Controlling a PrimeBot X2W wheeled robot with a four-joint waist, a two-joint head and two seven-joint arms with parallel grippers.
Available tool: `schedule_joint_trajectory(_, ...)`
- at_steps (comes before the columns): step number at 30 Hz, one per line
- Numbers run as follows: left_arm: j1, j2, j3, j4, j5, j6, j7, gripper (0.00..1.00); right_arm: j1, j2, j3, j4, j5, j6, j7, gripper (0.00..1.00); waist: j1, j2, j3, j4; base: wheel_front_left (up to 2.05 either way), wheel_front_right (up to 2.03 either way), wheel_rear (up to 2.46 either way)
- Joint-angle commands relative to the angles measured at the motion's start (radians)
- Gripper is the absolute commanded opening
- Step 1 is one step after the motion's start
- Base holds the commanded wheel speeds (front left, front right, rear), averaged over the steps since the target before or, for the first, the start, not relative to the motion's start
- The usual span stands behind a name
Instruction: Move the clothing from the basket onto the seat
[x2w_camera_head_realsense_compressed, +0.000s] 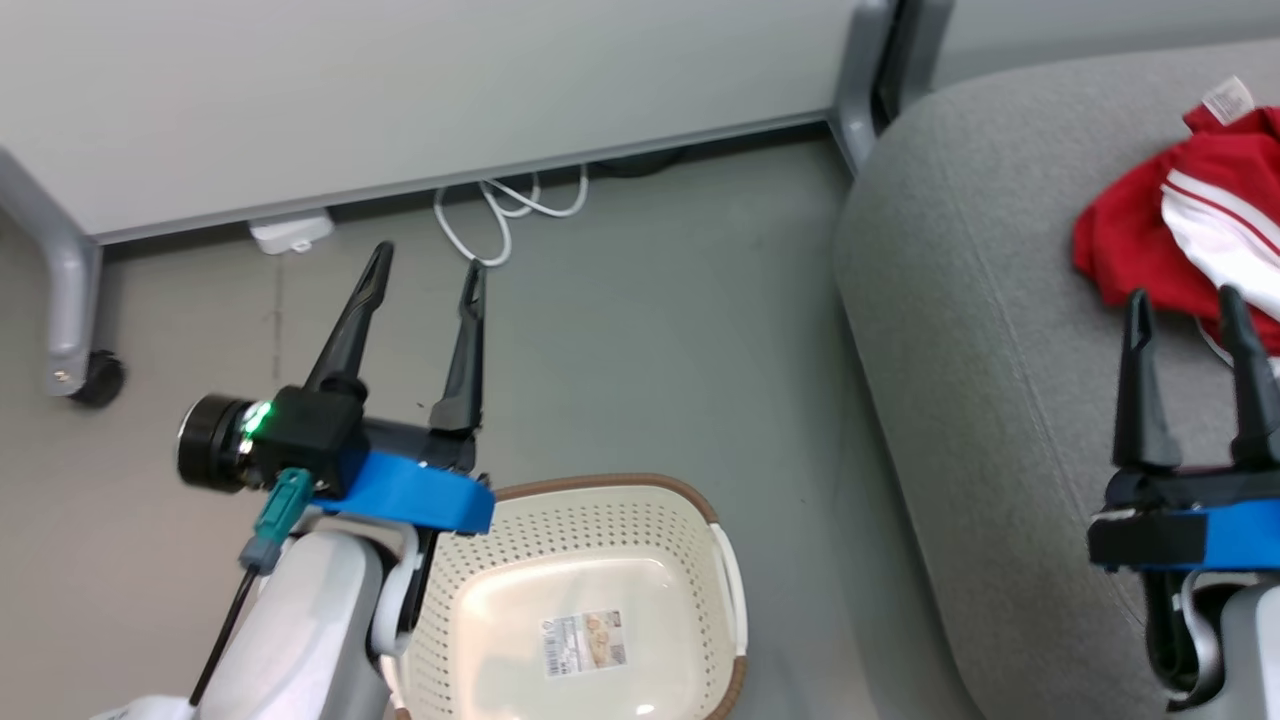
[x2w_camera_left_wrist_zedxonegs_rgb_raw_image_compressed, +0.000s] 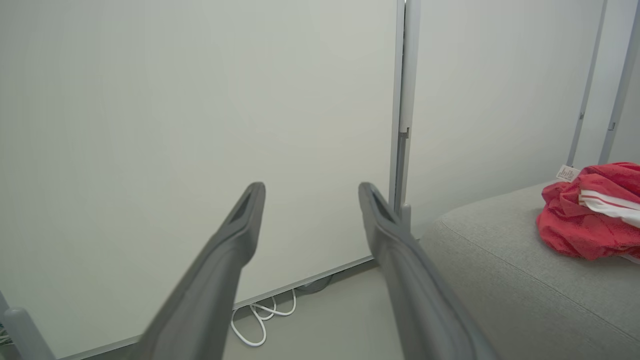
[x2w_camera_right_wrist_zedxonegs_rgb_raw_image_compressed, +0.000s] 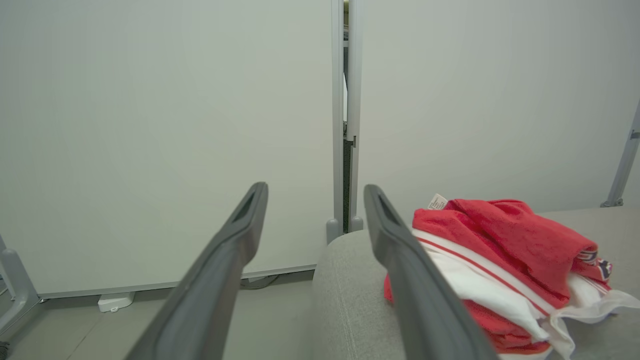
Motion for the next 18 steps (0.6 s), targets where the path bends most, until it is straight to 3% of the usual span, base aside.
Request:
schedule_joint_trajectory(1,0.020,-0.002,0.018,-0.004,0.007,-0.003,-0.002,1.00,0.023,0.007,0.009,-0.009,0.005,0.001,-0.003,1.00,0.0002,0.0000,-0.031,0.035,0.00,0.00,0.00)
schedule_joint_trajectory(18,0.227,-0.086,0.242,-0.052,0.098,-0.059,-0.002,1.00,0.135,0.047,0.066,0.033,-0.003,0.001,-0.003,1.00,0.0002,0.0000,-0.102,0.117,0.00,0.00,0.00)
